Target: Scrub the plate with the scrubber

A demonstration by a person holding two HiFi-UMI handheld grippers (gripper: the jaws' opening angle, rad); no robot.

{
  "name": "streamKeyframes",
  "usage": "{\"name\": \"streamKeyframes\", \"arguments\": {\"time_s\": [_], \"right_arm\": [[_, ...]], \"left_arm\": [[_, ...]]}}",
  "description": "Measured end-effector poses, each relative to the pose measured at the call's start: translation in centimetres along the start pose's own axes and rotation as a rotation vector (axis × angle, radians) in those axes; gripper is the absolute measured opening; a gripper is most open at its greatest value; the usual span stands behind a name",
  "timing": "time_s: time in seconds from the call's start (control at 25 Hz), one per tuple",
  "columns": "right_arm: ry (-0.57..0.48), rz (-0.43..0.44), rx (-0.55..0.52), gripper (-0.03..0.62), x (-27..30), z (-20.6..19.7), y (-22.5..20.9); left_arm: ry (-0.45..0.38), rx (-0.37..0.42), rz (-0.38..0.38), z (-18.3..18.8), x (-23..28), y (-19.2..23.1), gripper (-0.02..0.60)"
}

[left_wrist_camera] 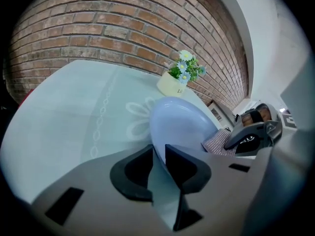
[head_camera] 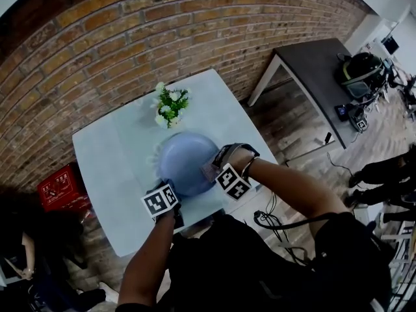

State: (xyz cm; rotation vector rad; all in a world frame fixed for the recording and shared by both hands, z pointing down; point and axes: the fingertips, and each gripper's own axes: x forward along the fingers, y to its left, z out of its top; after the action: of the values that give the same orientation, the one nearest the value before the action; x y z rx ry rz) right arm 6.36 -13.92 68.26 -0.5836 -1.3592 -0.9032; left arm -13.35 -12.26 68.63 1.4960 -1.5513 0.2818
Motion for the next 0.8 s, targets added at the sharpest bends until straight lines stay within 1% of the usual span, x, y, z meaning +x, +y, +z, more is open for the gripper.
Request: {"name": "streamKeyframes", "arguments": {"time_s": [0.16,0.24,0.4,0.48,0.56,0.68,0.8], "right_arm": [[-0.115,0.066,0.078,0.064,-0.6,1.8,0.6],[-0.171,0.085,0.120,0.064,-0.9,2.9,0.6],[-0.202,0.099,0.161,0.063,-1.0,4.1,0.5],[-0.238,0.111,0.214,0.063,-1.2,4.7,0.3],[-0.270,0.142,0.260,0.063,-1.4,5.4,0.3],[-0.302,0.200,0.296,0.063,-1.8,6.5,0.5],[-0.322,0.241,0.333,0.063,-2.0,7.4,0.3]], "left_arm": [[0.011,0.045,-0.029,0.1,-0.3,-0.2,0.092],[0.010,0.059,-0.047,0.3,-0.6,-0.2,0.092],[0.016,0.089,-0.084,0.4,-0.8,-0.1,0.092],[0.016,0.085,-0.094,0.5,-0.9,0.0,0.092],[0.014,0.080,-0.105,0.7,-1.2,0.1,0.092],[0.015,0.087,-0.124,0.9,-1.6,0.2,0.092],[0.013,0.102,-0.115,1.2,-2.0,1.0,0.092]]}}
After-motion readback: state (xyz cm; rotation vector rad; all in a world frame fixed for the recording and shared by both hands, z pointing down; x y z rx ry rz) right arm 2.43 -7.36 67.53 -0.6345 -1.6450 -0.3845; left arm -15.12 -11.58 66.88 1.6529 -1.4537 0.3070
